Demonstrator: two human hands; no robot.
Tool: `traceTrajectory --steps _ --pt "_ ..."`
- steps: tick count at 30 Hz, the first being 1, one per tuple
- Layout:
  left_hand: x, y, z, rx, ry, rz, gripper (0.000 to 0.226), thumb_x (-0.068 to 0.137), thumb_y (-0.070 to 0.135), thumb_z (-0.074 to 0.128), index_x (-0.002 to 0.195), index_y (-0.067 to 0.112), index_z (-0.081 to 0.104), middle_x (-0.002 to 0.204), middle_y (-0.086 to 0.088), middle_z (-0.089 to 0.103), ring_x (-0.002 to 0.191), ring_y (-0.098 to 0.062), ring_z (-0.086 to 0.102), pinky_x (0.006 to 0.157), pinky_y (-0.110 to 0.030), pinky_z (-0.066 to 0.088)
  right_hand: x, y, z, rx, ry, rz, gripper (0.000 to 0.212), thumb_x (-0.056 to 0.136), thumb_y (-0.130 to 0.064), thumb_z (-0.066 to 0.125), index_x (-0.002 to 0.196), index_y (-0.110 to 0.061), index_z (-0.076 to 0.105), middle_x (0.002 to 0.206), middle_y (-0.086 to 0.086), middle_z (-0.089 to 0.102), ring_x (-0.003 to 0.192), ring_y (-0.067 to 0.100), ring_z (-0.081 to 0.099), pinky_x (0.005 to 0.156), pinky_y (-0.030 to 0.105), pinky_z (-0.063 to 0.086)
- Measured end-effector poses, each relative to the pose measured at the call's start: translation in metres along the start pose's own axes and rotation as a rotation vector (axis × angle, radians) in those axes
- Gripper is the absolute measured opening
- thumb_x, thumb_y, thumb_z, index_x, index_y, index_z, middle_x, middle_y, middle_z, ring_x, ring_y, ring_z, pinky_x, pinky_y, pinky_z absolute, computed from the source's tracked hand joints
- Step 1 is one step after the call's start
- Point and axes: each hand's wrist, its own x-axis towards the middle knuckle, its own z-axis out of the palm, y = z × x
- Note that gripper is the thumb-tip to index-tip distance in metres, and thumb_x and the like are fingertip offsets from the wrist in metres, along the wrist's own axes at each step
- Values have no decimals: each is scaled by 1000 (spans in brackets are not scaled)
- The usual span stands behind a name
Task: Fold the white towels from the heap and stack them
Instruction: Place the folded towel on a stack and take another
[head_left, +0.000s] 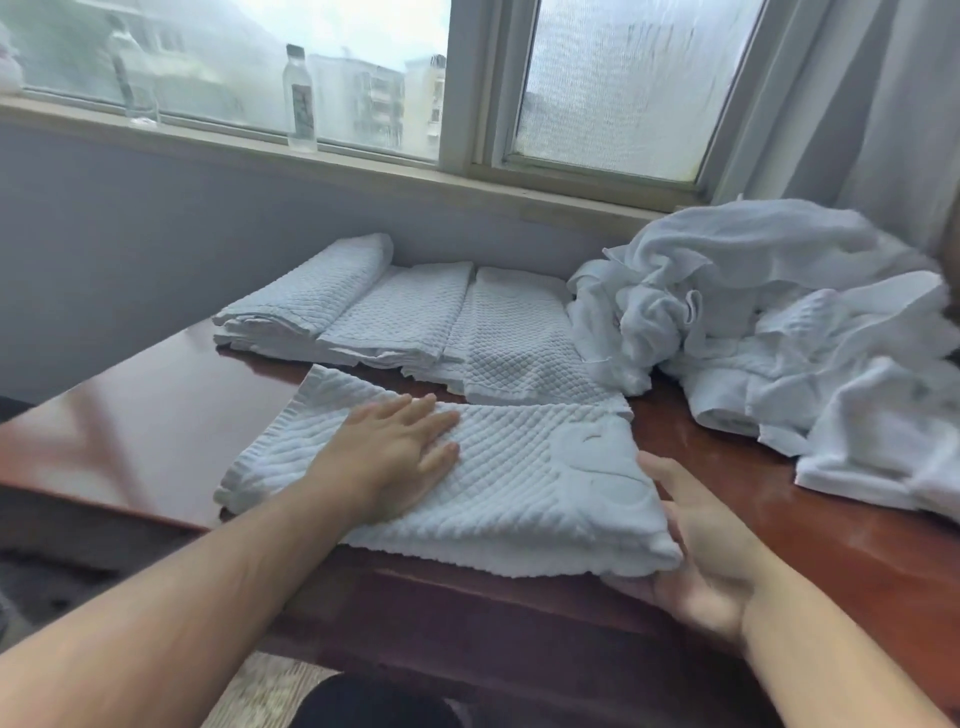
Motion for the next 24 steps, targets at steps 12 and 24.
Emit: traceTrajectory --steps 12,24 --pt "-44 29 -3 -148 -28 -180 60 102 58 8 158 40 15 169 7 4 155 -19 1 123 -48 2 -20 73 98 369 65 -463 89 67 -60 86 140 -21 55 133 0 68 121 16 65 100 37 46" --pt "-81 5 -40 -331 14 -103 34 104 43 43 133 33 58 142 1 54 135 -22 38 111 -38 33 13 34 99 173 307 -510 51 58 -1 59 108 -6 68 86 10 78 78 27 77 61 35 60"
